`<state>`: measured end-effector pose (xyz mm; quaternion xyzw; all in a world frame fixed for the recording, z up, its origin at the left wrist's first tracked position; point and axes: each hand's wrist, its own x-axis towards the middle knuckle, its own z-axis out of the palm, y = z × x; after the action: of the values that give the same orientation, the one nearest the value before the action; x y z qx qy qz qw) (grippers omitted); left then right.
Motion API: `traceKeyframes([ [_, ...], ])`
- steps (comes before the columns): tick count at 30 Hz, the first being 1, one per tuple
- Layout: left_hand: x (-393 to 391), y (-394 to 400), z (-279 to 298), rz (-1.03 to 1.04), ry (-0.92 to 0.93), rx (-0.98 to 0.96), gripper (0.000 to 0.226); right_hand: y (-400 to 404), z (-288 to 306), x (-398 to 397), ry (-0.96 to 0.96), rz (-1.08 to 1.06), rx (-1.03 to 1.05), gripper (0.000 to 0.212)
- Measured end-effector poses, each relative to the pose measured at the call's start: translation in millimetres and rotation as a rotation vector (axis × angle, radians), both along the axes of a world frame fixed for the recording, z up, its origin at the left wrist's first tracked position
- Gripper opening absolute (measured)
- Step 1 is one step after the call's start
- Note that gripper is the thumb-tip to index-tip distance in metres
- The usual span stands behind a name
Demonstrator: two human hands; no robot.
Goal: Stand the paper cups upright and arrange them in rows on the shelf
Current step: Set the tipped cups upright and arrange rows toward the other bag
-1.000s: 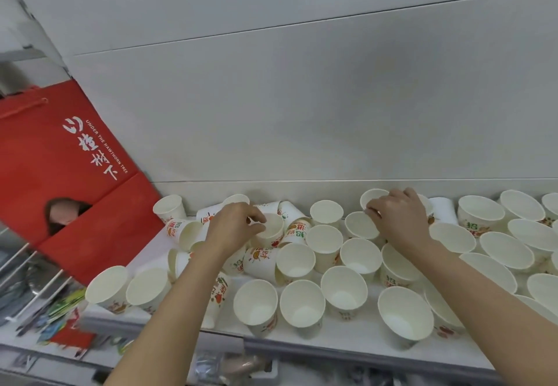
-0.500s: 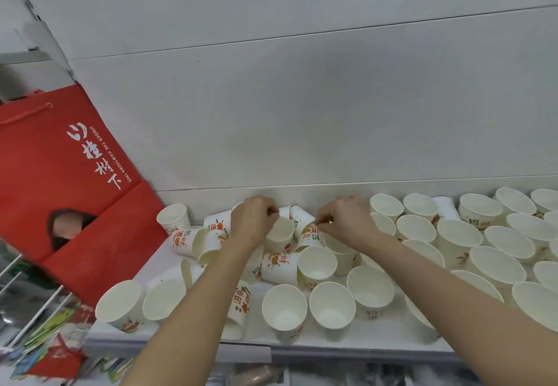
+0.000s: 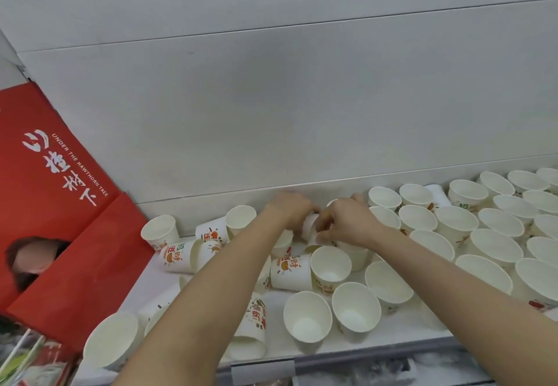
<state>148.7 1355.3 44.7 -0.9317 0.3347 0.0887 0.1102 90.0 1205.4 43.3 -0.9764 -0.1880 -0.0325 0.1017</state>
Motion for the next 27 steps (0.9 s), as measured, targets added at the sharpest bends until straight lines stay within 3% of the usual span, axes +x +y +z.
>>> traceKeyframes([
  [8, 4, 16, -22, 0.186, -0.143, -0.263, 0.062, 12, -7, 2, -0.02, 0.005, -0.174, 0.036],
  [11, 2, 21, -26, 0.202, -0.146, -0.362, 0.071, 15, -7, 2, -0.048, 0.01, -0.212, 0.022],
  [15, -2, 29, -33, 0.268, -0.123, -0.472, 0.054, 11, -8, 2, -0.128, -0.03, -0.246, 0.016],
  [18, -8, 30, -43, 0.33, -0.116, -0.591, 0.038, 4, -8, 2, -0.193, -0.118, -0.187, 0.015],
  [23, -15, 31, -35, 0.359, -0.035, -0.705, 0.043, -8, -6, 7, -0.184, -0.307, 0.039, 0.024],
  [27, -18, 53, -10, 0.414, 0.02, -0.797, 0.036, -10, -14, 13, -0.133, -0.324, 0.026, 0.024],
])
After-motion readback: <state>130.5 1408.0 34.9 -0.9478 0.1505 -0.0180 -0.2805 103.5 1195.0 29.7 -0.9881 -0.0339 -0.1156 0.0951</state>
